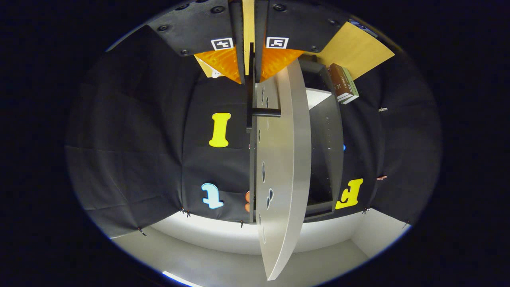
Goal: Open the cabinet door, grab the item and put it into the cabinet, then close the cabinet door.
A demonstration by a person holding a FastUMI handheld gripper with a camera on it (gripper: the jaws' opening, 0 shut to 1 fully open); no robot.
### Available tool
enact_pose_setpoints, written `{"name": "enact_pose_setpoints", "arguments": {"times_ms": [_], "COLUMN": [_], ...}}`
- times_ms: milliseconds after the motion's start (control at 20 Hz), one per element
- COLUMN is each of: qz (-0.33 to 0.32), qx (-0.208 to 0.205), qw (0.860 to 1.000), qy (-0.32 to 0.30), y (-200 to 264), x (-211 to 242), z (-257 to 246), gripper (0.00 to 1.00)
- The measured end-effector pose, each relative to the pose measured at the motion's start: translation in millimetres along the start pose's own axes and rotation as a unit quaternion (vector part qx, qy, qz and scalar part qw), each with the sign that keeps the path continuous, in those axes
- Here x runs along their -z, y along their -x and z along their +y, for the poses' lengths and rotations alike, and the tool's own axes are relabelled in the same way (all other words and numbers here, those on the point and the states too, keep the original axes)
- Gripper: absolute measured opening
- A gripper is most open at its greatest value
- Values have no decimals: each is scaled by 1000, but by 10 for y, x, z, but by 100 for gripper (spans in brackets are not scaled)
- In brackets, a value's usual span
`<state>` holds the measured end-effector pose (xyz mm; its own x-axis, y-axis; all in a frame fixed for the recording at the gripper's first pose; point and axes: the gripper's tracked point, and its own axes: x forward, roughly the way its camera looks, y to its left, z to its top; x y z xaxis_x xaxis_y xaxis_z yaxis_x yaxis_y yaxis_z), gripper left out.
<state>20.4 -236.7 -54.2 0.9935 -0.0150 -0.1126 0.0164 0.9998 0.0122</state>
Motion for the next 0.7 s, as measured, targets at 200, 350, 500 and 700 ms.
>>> {"name": "enact_pose_setpoints", "arguments": {"times_ms": [200, 350, 500, 700], "qz": [-11, -29, -58, -98], "qx": [3, 19, 50, 62], "qw": [1000, 999, 997, 993], "qy": [-8, 3, -5, 5], "y": [90, 192, 421, 602], "x": [-67, -145, -366, -608], "z": [19, -60, -43, 375], "gripper": [15, 15, 15, 15]}}
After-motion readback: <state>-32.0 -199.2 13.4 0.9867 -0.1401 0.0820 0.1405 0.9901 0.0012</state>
